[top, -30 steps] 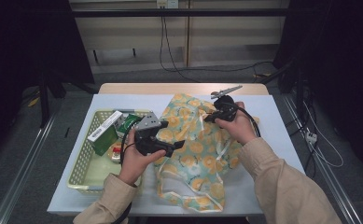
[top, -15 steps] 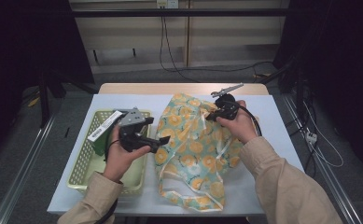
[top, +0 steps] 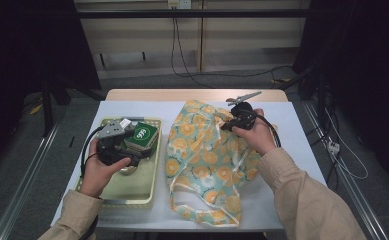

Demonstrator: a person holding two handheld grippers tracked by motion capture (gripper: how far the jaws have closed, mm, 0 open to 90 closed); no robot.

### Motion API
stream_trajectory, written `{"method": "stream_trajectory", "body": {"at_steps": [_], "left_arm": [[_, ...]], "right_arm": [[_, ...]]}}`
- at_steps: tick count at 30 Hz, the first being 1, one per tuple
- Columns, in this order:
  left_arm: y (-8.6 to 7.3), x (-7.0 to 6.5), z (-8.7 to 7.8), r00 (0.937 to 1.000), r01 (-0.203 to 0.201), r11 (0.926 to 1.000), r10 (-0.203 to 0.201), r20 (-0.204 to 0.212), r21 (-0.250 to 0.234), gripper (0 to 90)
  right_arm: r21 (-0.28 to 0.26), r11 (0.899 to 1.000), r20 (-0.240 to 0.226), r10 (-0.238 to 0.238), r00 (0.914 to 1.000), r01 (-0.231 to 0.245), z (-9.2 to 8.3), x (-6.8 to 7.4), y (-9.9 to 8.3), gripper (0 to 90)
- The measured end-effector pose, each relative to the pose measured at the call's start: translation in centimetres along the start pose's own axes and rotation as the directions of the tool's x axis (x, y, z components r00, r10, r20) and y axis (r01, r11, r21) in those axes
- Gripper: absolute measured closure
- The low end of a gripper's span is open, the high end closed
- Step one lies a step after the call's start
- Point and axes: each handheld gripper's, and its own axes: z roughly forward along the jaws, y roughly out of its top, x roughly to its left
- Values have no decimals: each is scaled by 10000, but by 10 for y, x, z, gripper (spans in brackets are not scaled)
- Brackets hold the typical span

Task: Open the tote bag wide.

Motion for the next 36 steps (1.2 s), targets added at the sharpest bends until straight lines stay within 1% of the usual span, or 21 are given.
{"method": "stream_trajectory", "body": {"at_steps": [3,5,6,12,13,14,15,18,19,20,21,22,25,26,27,28,30,31,32,34,36], "left_arm": [[-8,3,-1,9998,160,9998,-160,74,101,55],[-14,4,0,9997,234,9993,-237,91,298,55],[-16,5,-1,9999,130,9989,-131,13,460,55],[-27,9,0,9992,398,9959,-394,-67,812,54],[-29,9,0,9990,428,9951,-419,-126,894,54],[-31,11,0,9993,326,9943,-304,-229,1013,54],[-33,11,1,9988,477,9930,-459,-194,1083,54],[-37,11,3,9981,585,9880,-553,-262,1429,54],[-38,12,4,9991,285,9879,-233,-360,1522,50],[-39,11,5,9987,169,9872,-91,-498,1583,49],[-39,12,5,9984,64,9837,36,-557,1799,49],[-39,12,5,9983,29,9833,77,-574,1819,48],[-37,10,5,9989,327,9869,-272,-371,1577,55],[-36,8,4,9987,300,9884,-235,-454,1487,56],[-36,8,4,9995,261,9882,-229,-227,1507,56],[-36,6,5,9996,227,9878,-196,-221,1540,56],[-38,5,9,9998,153,9799,-124,-158,1989,56],[-39,5,11,9991,96,9768,-7,-420,2141,56],[-41,7,12,9994,106,9744,-26,-359,2244,57],[-44,10,16,9974,416,9706,-263,-678,2369,57],[-46,12,18,9931,693,9618,-414,-1095,2649,58]], "right_arm": [[-1,10000,11,-7,10000,7,1,-1,-2,892],[-10,10000,-13,7,10000,-7,1,-1,-2,892],[14,10000,-9,36,10000,-36,1,0,-3,892],[12,10000,25,17,10000,-17,1,-2,-5,892],[7,10000,20,23,10000,-23,1,-2,-5,892],[17,10000,19,22,10000,-22,1,-2,-5,892],[50,10000,14,48,10000,-48,1,-1,-5,892],[70,10000,-4,45,10000,-45,1,-1,-6,892],[53,10000,1,29,10000,-29,1,-1,-6,892],[49,10000,3,20,10000,-20,1,-1,-6,892],[53,10000,14,29,10000,-30,1,-1,-6,892],[78,10000,13,51,10000,-51,1,-1,-6,892],[52,10000,9,8,10000,-8,1,0,-6,892],[64,10000,13,2,10000,-2,1,0,-6,892],[53,10000,0,-31,10000,31,1,0,-6,892],[66,10000,-4,-39,10000,39,2,1,-6,892],[49,10000,7,-36,10000,36,2,0,-6,892],[45,10000,-1,-27,10000,27,2,0,-6,892],[54,10000,-22,-6,10000,6,2,0,-7,892],[103,9999,-35,-15,10000,15,2,0,-7,892],[105,9999,-58,-17,10000,17,3,1,-8,892]]}}
